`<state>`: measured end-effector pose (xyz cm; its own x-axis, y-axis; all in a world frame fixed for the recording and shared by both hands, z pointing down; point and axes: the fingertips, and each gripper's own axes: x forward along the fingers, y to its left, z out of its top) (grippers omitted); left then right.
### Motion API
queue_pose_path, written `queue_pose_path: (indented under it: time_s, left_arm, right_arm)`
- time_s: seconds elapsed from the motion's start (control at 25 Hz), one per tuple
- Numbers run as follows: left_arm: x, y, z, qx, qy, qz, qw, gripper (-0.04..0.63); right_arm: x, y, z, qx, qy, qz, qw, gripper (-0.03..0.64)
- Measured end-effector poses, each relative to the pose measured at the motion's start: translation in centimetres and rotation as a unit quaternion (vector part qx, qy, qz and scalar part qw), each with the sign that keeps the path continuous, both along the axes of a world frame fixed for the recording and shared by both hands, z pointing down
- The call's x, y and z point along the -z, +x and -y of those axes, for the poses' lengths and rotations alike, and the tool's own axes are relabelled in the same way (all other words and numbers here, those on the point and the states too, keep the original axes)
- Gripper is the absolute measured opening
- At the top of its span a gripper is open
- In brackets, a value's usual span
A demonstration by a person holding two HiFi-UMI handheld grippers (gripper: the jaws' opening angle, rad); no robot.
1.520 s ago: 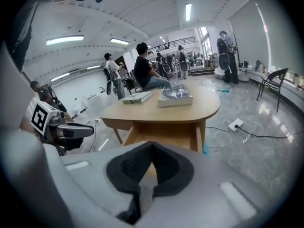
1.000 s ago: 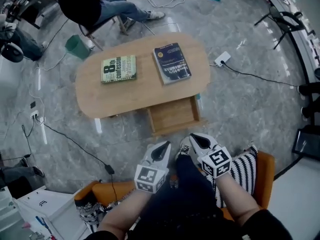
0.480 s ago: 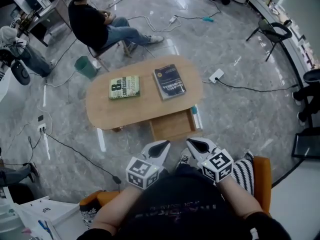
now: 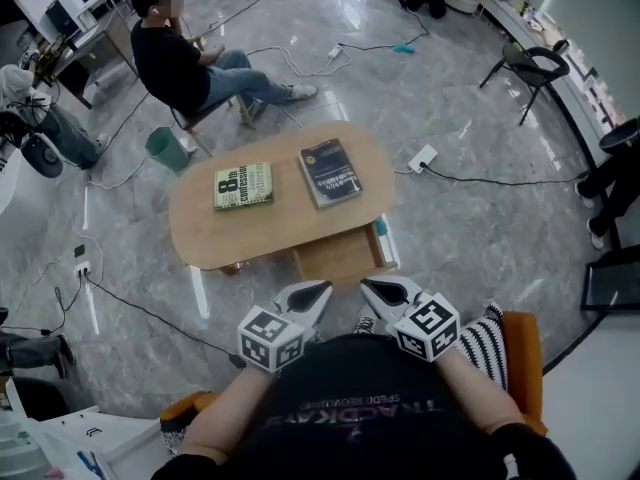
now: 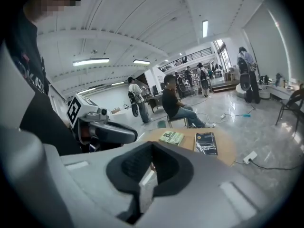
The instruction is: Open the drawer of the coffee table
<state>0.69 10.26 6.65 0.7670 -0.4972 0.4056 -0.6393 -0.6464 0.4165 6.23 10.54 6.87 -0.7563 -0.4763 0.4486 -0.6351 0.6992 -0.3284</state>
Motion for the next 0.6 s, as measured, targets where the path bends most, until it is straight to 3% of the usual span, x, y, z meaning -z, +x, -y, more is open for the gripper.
queue_pose_path:
  time_s: [0.28, 0.6]
  left_arm:
    - [1.0, 0.8, -0.2, -0.033, 0.015, 0.009, 0.9993, 0.003]
    - [1.8, 1.5, 0.1, -0.041, 0.015, -0.008, 0.999, 0.003]
  right_arm:
    - [0.3, -0.2, -0.2, -0.004, -0.016, 0.02, 1.0, 0.002]
    - [0.4, -0.8, 0.4, 0.009, -0.018, 0.023, 1.0, 0.002]
